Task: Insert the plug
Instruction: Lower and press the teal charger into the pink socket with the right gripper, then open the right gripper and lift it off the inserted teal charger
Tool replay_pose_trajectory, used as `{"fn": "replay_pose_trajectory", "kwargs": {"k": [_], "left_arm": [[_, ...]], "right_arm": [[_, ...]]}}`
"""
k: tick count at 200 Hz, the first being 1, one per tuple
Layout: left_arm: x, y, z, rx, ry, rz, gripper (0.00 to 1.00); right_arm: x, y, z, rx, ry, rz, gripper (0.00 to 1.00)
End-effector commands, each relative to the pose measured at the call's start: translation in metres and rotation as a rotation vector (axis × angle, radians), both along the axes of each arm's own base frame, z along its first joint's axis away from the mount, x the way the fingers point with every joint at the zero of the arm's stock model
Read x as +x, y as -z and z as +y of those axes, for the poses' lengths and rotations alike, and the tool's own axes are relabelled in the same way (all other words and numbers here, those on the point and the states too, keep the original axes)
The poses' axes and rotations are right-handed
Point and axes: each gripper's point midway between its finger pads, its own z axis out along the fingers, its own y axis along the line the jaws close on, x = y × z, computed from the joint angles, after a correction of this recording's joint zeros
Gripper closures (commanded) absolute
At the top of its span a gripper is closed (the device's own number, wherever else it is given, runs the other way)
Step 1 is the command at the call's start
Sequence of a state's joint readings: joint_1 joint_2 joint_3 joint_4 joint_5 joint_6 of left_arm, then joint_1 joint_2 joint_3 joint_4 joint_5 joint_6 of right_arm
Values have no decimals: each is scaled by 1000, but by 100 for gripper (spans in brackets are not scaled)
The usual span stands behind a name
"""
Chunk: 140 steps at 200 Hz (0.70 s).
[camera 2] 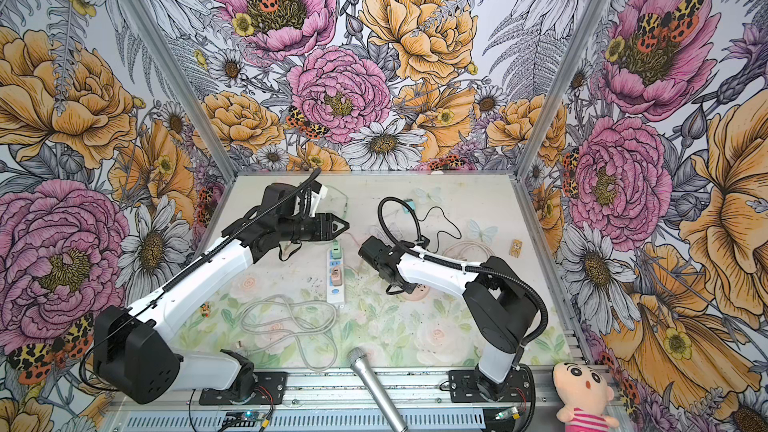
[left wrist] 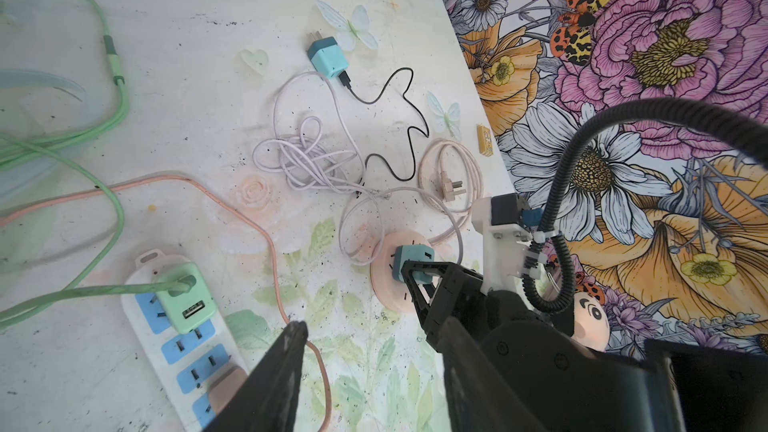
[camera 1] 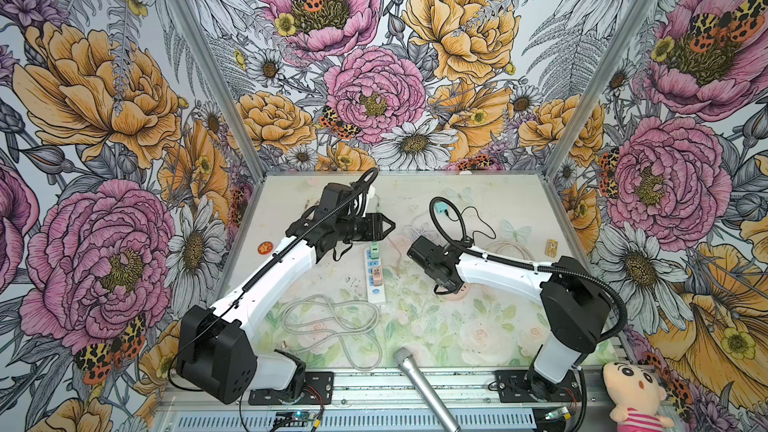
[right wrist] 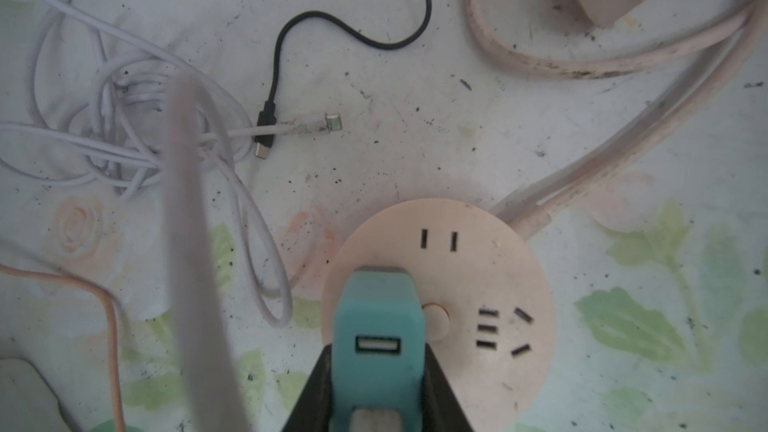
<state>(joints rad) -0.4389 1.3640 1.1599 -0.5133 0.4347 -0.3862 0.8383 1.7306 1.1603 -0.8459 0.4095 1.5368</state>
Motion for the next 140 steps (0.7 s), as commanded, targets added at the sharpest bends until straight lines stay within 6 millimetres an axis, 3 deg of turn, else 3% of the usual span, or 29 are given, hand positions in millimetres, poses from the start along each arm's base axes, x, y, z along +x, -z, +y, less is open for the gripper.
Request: {"fn": "replay_pose_trajectory", "kwargs": {"k": [1,46,100,140], "left_arm": [[4,-12,1,8,-11,-43,45],[4,-14,0,12,-10,-53,45],[7,-19,-3,7,-6,-61,45],[7,-27,-8,-6,0,-70,44]], "right_arm": [[-23,39,26,108,-55,170,69],[-18,29,23,83,-87,125,56],[-9,-1,21,51,-133,34,55],[-17,-26,25,12,-248,6,54]]}}
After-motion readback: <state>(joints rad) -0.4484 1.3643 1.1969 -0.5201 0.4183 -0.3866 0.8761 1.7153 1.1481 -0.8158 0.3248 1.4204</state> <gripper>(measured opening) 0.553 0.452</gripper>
